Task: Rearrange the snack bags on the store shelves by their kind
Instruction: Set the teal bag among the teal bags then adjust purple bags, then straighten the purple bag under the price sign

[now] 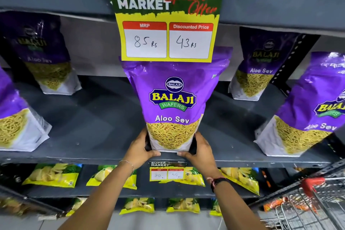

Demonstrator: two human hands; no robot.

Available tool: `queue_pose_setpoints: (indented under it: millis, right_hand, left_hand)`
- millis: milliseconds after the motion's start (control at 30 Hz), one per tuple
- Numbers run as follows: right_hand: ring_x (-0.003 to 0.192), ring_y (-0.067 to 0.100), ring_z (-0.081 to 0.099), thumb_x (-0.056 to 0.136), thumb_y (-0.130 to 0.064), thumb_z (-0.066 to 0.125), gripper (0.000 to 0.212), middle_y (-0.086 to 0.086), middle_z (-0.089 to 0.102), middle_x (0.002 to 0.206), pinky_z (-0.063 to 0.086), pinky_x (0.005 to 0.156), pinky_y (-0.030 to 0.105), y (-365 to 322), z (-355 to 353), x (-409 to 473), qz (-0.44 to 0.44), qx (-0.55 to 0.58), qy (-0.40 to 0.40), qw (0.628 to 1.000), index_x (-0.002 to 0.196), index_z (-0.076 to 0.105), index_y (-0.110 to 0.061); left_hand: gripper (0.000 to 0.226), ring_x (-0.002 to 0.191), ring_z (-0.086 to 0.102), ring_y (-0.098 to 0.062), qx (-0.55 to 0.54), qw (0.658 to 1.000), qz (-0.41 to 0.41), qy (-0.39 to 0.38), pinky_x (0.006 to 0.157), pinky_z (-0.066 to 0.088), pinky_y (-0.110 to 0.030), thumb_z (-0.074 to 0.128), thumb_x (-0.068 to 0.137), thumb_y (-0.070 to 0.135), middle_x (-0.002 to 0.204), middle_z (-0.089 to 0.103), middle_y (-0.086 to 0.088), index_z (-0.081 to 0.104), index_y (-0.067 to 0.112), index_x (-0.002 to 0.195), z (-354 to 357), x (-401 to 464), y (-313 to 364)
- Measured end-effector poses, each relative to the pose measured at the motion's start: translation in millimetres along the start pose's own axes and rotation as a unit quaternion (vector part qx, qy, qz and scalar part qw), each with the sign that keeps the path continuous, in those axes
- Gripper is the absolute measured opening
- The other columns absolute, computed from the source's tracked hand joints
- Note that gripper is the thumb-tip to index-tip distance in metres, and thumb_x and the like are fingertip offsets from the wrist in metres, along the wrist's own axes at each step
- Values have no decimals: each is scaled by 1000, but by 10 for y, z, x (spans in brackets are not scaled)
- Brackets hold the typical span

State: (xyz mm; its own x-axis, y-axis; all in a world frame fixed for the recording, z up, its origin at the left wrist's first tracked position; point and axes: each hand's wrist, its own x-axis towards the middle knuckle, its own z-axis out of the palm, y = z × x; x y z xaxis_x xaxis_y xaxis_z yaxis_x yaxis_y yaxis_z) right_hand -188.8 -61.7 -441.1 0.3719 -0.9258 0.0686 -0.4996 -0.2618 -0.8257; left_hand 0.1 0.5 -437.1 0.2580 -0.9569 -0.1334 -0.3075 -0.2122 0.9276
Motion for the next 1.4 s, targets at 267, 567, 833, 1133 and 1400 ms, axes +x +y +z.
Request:
queue_pose_setpoints:
  millis: [267, 567, 833, 1133, 1400]
  right_hand:
    - [114, 26, 42, 65, -21, 77, 71, 10, 51, 115, 35, 90, 30, 8, -38, 16, 15, -22, -28, 999, 126, 41, -15]
    - [110, 28, 45, 61, -24, 79, 73, 12, 56, 115, 37, 89, 34, 2, -12, 28, 10, -30, -15, 999, 124, 44, -17]
    - [120, 28, 39, 62, -24, 79, 84, 8, 51, 127, 35, 99, 39, -22, -36, -13, 19, -17, -24, 999, 132, 33, -22]
    - [110, 22, 48, 71, -50, 61, 60, 5, 55, 115, 31, 97, 22, -921, -741, -424, -155, 35, 334, 929, 117, 49, -14]
    - [102, 22, 51, 84, -26, 55, 35, 3, 50, 107, 40, 91, 43, -2606, -1723, -404, -365, 56, 454, 811, 113, 49, -7]
  left_hand:
    - [77, 114, 45, -12, -57, 998, -17, 21, 98, 38, -32, 67, 66, -12, 119, 50, 0, 36, 16, 130, 17, -35, -29]
    - [70, 111, 49, -16, -67, 997, -5, 29, 94, 40, -29, 66, 66, -14, 115, 53, -1, 41, 13, 125, 21, -56, -37]
    - [86, 119, 43, -13, -36, 998, 21, 47, 97, 39, -29, 68, 66, -11, 126, 46, 4, 27, 19, 135, 30, -117, 1]
    - [58, 136, 21, -3, 149, 884, 299, 328, 113, 18, -19, 44, 85, 25, 142, 28, -8, 21, 9, 136, -469, -550, 782]
    - [48, 115, 42, -28, 58, 746, 483, 454, 103, 34, -43, 47, 84, 23, 123, 43, -4, 36, 2, 126, -1148, -1026, 2776]
